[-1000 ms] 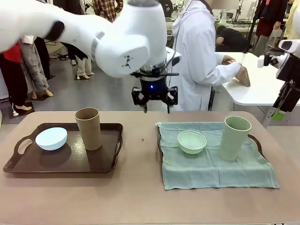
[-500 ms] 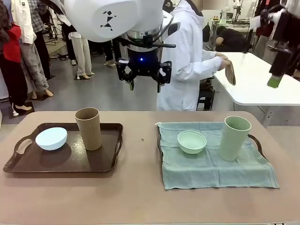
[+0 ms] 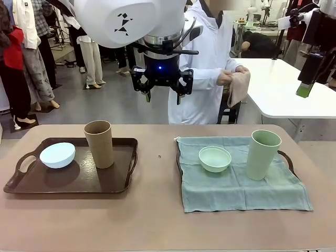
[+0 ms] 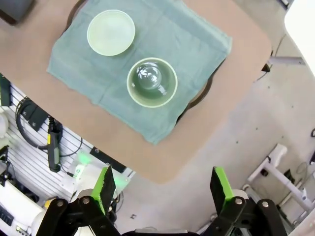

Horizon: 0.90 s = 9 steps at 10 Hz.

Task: Set up a tray with a mat and arrange the tableware.
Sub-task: Place the Picnic Bowl and Reusable plastic cup back onto the Handle tray in front of the human's position, then pick up the Picnic Bowl and Reusable plastic cup from the Handle tray in front of the human's position and hold them in the air.

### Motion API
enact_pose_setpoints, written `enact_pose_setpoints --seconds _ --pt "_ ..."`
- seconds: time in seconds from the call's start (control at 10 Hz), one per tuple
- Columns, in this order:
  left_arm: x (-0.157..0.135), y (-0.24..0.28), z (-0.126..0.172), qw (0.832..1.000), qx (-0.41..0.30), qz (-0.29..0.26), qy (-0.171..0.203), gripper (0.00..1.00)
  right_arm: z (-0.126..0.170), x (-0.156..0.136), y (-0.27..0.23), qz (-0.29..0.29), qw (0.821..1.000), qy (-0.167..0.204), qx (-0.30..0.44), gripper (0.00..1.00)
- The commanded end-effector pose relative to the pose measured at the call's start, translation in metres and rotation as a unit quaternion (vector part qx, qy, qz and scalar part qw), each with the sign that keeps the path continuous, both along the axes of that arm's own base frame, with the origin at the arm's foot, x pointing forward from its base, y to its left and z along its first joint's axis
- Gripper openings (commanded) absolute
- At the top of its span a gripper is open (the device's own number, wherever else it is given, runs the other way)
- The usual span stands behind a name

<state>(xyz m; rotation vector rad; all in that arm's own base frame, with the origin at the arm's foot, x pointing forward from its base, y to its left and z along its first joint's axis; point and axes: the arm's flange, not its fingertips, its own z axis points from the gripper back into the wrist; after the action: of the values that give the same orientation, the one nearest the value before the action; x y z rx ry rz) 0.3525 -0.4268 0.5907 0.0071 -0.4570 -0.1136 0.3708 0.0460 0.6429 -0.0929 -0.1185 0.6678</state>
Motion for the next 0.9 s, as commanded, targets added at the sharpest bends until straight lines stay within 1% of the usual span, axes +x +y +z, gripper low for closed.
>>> enact_pose_setpoints --seconds 0.0,0.8 --pt "0.0019 0.0027 0.0012 1.000 -0.001 -0.008 0.001 0.86 -0.0022 -0.0020 -0.0039 0.007 1.000 0.002 -0.005 1.00" --pt "0.0019 0.0027 0.0012 1.000 -0.001 -0.008 0.001 0.86 -0.0022 -0.0020 -0.0039 0.007 1.000 0.002 -0.005 1.00"
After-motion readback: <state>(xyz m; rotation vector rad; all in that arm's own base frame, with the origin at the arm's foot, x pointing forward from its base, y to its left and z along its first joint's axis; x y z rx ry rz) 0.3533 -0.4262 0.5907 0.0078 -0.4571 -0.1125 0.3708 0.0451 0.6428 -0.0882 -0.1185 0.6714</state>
